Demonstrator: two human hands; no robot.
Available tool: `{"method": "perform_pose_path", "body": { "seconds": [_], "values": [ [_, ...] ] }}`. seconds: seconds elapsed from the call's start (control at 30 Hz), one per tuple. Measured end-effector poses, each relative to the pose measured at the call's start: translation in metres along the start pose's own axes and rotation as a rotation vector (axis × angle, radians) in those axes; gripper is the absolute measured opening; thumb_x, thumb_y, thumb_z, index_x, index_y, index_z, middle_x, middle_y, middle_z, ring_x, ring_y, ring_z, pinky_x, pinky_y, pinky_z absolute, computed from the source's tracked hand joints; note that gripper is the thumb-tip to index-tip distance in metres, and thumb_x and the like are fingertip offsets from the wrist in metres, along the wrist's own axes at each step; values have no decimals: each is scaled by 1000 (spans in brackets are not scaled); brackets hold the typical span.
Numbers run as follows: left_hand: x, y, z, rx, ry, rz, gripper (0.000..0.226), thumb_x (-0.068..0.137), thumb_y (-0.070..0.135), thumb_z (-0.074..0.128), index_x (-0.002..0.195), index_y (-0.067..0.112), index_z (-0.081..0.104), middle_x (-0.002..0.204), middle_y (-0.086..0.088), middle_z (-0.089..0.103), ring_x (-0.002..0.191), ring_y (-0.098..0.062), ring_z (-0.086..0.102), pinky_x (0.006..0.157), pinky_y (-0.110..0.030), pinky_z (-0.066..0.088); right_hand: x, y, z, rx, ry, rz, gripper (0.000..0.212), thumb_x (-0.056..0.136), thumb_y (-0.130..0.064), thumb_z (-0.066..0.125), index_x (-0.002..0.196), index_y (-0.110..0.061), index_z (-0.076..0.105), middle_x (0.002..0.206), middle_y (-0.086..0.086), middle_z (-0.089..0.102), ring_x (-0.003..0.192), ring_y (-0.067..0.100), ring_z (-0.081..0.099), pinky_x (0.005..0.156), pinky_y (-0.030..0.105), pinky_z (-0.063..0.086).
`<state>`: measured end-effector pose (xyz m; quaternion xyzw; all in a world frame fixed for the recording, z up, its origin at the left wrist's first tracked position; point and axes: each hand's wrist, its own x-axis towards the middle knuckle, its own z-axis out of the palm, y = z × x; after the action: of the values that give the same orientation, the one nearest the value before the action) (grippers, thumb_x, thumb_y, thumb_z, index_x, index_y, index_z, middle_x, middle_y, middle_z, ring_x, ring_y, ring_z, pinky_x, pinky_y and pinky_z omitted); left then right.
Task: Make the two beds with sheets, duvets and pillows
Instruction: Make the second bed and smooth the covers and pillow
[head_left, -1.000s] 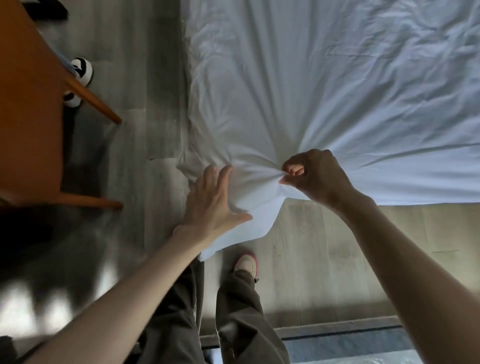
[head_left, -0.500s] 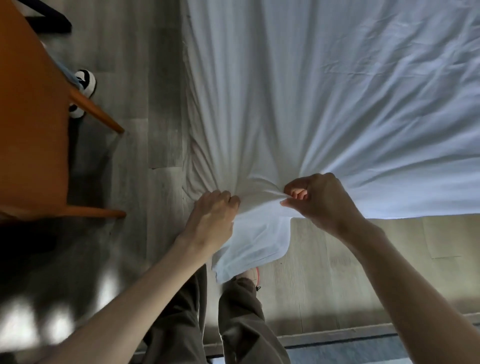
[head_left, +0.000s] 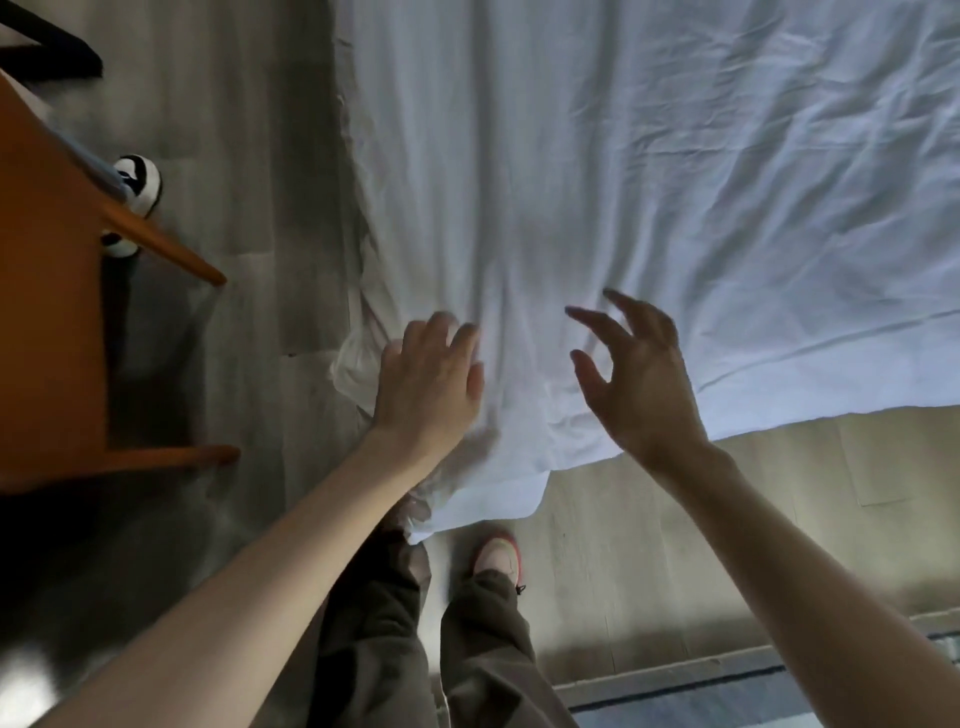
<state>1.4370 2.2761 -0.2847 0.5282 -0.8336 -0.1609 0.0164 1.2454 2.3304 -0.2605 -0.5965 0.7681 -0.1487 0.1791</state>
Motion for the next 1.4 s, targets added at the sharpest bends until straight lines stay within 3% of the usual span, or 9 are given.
{"method": "perform_pose_path", "body": {
  "seconds": [0.1,0.2,0.3,0.37,0.4,0.47,0.63,1.0,1.4],
  "values": [
    [29,6,14,-58,-175,-19,63,97,54,40,152,43,13,163,1,-5,148,-40,-4,113,-63,14,13,15,11,-46,-428,130,71,96,-44,53,151,-47,8,162,1,-13,149,35,1,115,60,-9],
    [34,10,34,-52,-348,-61,66,97,58,37,151,50,1,160,6,-23,141,-52,-17,107,-73,11,-2,28,34,-33,-601,192,83,94,-36,58,146,-57,-3,148,-20,-38,139,31,-37,110,72,8],
    [40,8,24,-45,-443,-77,67,95,52,46,151,49,8,162,3,-15,142,-54,-10,108,-72,22,-15,30,32,-22,-587,212,76,95,-29,57,146,-57,7,155,-22,-25,145,21,-26,113,57,23],
    [45,10,6,-13,-548,-69,67,95,47,50,150,49,12,162,0,-5,142,-52,6,106,-65,32,-18,26,16,14,-595,241,66,97,-29,53,147,-53,18,162,-17,1,148,16,15,111,46,32],
    [47,13,-5,30,-582,-60,63,96,44,49,150,46,17,162,-3,2,141,-48,15,107,-61,34,-20,22,5,39,-566,266,63,98,-30,52,147,-52,21,160,-13,19,135,13,40,106,40,38],
    [50,21,-28,123,-583,-11,54,98,42,44,149,36,29,160,-3,11,142,-37,21,110,-54,31,-26,10,-20,88,-468,303,68,97,-29,53,149,-51,15,155,-9,34,119,11,52,101,35,42],
    [69,71,-93,155,-428,213,56,102,40,37,154,29,18,164,1,-2,149,-32,1,118,-52,14,-38,-8,-93,31,-189,272,72,98,-29,52,153,-44,7,162,-9,15,149,15,11,120,43,16],
    [97,283,-211,91,-230,671,59,101,38,41,154,26,18,163,0,4,149,-32,4,117,-52,14,-92,47,-281,-49,150,458,70,95,-31,58,153,-36,19,161,-2,20,148,23,18,116,50,24],
    [136,604,-203,141,-105,907,61,101,37,42,155,26,16,164,1,3,149,-31,4,118,-52,13,-132,270,-477,-99,310,619,69,97,-36,53,154,-37,15,162,-6,11,149,20,8,120,46,13]
  ]
}}
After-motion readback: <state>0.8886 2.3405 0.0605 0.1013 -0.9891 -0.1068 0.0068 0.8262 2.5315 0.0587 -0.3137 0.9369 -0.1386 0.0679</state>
